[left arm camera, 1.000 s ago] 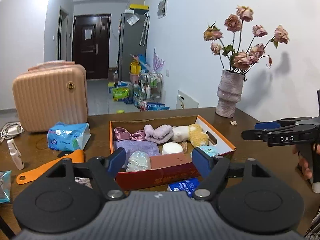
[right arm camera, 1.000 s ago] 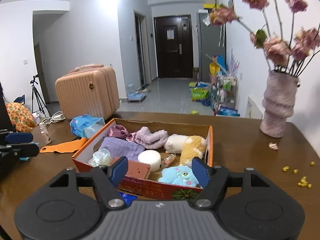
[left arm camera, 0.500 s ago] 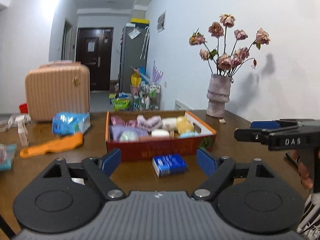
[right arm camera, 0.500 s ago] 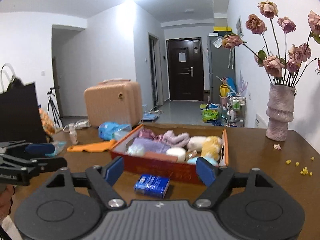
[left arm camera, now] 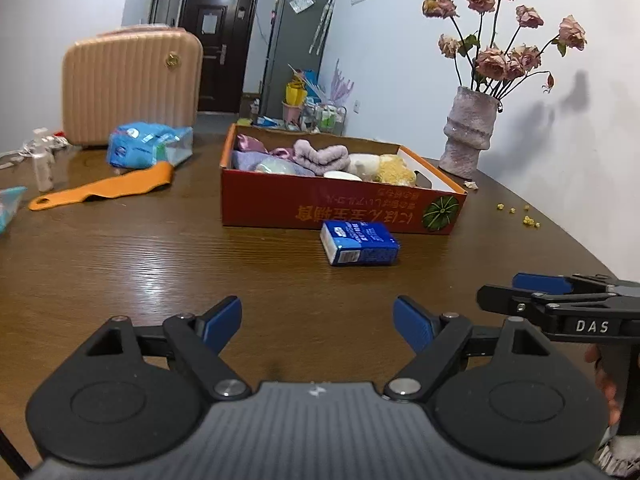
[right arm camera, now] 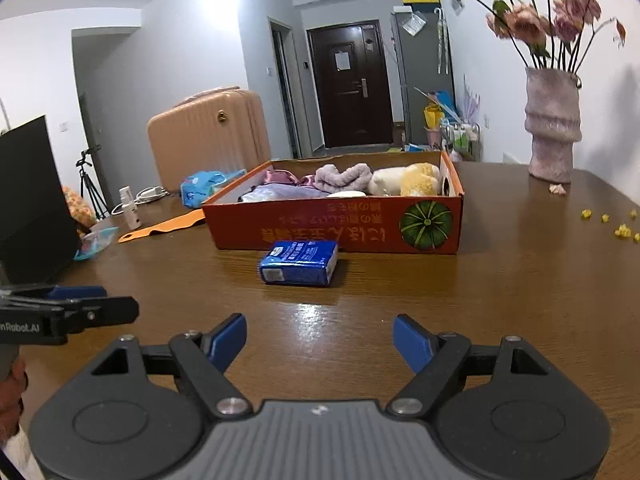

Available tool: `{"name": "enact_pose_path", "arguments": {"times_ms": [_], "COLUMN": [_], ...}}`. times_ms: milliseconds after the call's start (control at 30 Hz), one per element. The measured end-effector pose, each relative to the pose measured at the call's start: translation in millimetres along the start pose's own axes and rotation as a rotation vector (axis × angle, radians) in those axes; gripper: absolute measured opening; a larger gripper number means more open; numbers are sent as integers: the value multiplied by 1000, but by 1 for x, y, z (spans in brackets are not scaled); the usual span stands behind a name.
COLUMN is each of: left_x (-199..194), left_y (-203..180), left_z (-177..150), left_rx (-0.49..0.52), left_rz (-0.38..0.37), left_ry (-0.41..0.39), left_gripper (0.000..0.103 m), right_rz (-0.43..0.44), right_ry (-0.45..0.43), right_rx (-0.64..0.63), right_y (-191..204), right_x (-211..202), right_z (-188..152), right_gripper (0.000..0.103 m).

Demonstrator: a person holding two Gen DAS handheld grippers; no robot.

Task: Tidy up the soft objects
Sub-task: 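Move both tools out of the box to the blue tissue packet, then grasp the blue tissue packet with the left tool while the right tool grips it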

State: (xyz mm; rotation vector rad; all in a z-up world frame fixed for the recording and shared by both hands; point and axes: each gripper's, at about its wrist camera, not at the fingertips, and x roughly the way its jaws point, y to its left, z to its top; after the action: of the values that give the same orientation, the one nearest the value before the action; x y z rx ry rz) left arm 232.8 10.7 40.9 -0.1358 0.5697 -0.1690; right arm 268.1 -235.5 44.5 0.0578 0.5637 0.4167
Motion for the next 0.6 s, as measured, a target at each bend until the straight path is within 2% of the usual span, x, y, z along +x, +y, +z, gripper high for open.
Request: {"name": "enact_pose_path", "arguments": {"times_ms": [233, 267, 333, 467, 533, 600], "left_x": [62, 71, 89, 125, 141, 155], "left_y": [-3, -3, 0, 5, 9, 13], "left_z": [27, 33, 46, 65, 71, 72], "left_rx": [-12, -18, -32, -59, -91, -117], "left_rz": [-68, -80, -110, -129, -135, -147], "left_ry": [42, 49, 59, 89, 120, 148], "left_gripper": [80, 75, 71, 61, 57, 50], "right_rz": [4, 6, 24, 58, 51, 69], "right_ry": [5, 9, 23, 52, 59, 68], "right_rx": [13, 19, 43, 75, 79, 94], "right_y": [-6, -7, -12, -20, -23, -28], "right_x": [46, 53, 71, 105, 121, 134], "right_z": [17, 21, 28, 44, 49, 52], "right_gripper": [75, 73, 69, 54, 52, 50]}}
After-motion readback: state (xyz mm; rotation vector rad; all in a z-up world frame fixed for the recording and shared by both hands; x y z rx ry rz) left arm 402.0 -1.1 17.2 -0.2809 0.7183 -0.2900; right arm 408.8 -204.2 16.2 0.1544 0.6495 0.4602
